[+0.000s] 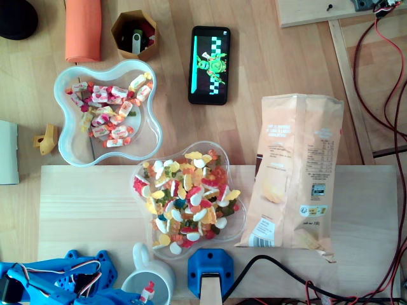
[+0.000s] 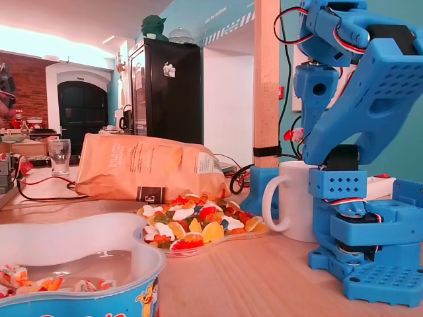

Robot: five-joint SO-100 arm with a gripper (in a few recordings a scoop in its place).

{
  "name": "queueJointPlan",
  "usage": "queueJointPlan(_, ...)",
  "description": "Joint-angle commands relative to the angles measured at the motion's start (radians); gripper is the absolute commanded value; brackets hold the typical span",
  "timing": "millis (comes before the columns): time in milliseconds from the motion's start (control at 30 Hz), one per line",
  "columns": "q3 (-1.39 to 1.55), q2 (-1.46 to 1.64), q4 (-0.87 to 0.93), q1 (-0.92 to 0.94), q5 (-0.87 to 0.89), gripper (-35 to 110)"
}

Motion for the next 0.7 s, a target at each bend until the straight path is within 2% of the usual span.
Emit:
queueJointPlan(0, -0.025, 0.017, 0.015, 0.028, 0.018, 8)
queueJointPlan(667, -0.021, 0.015, 0.018, 0.029, 0.026, 9)
